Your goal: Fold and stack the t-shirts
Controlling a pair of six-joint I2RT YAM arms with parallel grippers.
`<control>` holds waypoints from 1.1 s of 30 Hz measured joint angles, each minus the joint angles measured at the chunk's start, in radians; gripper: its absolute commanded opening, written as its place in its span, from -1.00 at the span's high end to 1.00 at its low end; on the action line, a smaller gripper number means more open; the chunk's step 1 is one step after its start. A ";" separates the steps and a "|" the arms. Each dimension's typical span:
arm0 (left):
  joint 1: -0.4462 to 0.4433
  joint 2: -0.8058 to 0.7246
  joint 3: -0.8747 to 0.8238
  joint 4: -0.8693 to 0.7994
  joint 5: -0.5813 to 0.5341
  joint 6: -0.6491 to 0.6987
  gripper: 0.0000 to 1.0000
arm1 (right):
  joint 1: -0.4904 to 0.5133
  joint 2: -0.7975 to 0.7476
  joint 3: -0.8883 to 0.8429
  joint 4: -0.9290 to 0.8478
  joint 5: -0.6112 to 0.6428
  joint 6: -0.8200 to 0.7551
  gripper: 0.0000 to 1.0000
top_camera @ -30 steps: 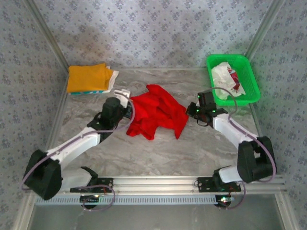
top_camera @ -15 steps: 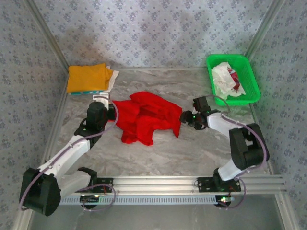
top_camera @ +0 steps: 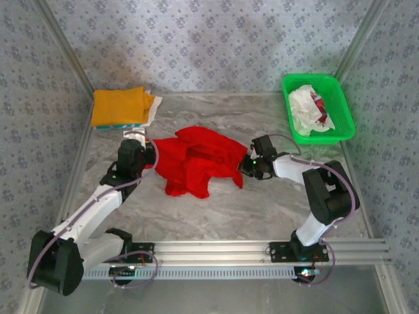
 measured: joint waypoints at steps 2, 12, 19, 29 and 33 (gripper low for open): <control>0.014 -0.031 0.000 -0.016 -0.001 -0.017 1.00 | -0.016 -0.064 0.000 -0.030 0.008 -0.005 1.00; 0.051 -0.216 0.090 -0.218 0.003 -0.048 1.00 | -0.166 -0.434 0.100 -0.289 0.068 -0.116 1.00; 0.051 -0.362 0.303 -0.372 0.065 0.002 1.00 | -0.212 -0.683 0.266 -0.482 0.114 -0.209 1.00; 0.051 -0.532 0.431 -0.495 0.126 0.004 1.00 | -0.225 -0.898 0.397 -0.616 0.184 -0.270 1.00; 0.051 -0.504 0.450 -0.530 0.135 0.000 1.00 | -0.226 -0.887 0.396 -0.621 0.202 -0.263 1.00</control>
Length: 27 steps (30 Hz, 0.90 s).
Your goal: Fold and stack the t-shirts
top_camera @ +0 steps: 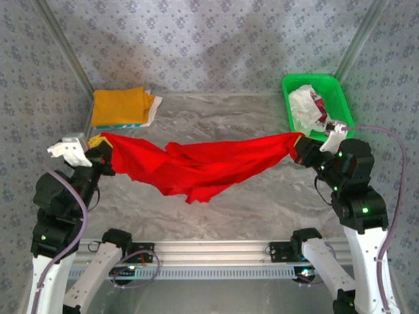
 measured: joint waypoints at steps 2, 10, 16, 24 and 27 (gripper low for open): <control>0.000 0.057 0.010 -0.014 -0.002 0.001 1.00 | -0.003 0.011 -0.032 0.005 0.025 0.012 1.00; 0.071 0.640 0.135 0.048 0.085 0.009 0.83 | -0.064 0.190 -0.307 0.119 0.043 0.121 0.78; 0.141 1.161 0.362 0.083 0.177 0.024 -0.25 | -0.091 0.270 -0.427 0.180 0.082 0.168 0.09; 0.143 0.959 0.162 0.192 0.218 -0.068 -0.37 | 0.016 0.327 -0.285 0.246 0.158 0.042 -0.10; 0.118 0.828 0.060 0.202 0.228 -0.105 -0.39 | 0.136 0.517 -0.113 0.275 0.152 -0.045 -0.13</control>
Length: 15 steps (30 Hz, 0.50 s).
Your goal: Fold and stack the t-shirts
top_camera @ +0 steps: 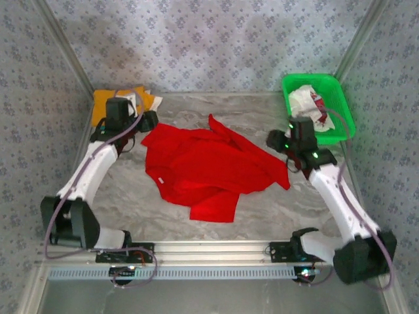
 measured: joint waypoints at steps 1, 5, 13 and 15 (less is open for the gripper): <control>-0.023 -0.024 -0.034 0.010 -0.005 -0.009 -0.40 | 0.034 0.093 0.075 0.010 -0.004 -0.030 -0.15; -0.162 -0.032 -0.173 0.016 -0.030 -0.048 -0.43 | 0.126 0.460 0.371 0.024 -0.010 -0.136 -0.28; -0.194 0.045 -0.327 0.055 -0.021 -0.147 -0.57 | 0.172 1.049 0.930 -0.080 -0.090 -0.245 -0.35; -0.204 0.064 -0.344 0.083 -0.020 -0.162 -0.61 | 0.172 1.125 1.007 -0.118 -0.113 -0.255 -0.37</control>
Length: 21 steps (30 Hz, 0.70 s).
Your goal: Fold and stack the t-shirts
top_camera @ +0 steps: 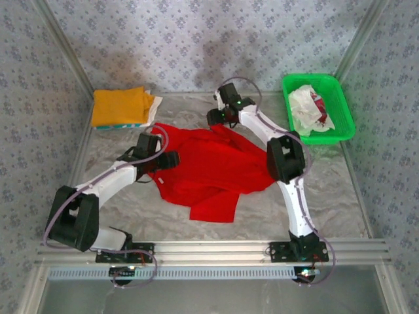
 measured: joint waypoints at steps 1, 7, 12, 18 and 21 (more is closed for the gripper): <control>-0.004 0.010 -0.009 0.014 0.003 -0.006 -0.63 | 0.000 0.039 0.046 -0.021 -0.008 -0.005 -0.35; -0.014 0.096 -0.042 0.090 0.014 -0.041 -0.58 | -0.001 0.200 0.253 -0.097 -0.028 -0.033 0.45; 0.026 0.162 -0.067 0.171 0.051 -0.097 -0.59 | -0.010 0.214 0.280 -0.110 -0.028 -0.022 1.00; 0.073 0.169 -0.070 0.217 0.063 -0.142 -0.61 | -0.061 0.202 0.290 -0.103 -0.004 0.011 1.00; 0.111 0.166 -0.079 0.227 0.070 -0.153 -0.61 | -0.113 0.187 0.286 -0.090 0.017 0.029 1.00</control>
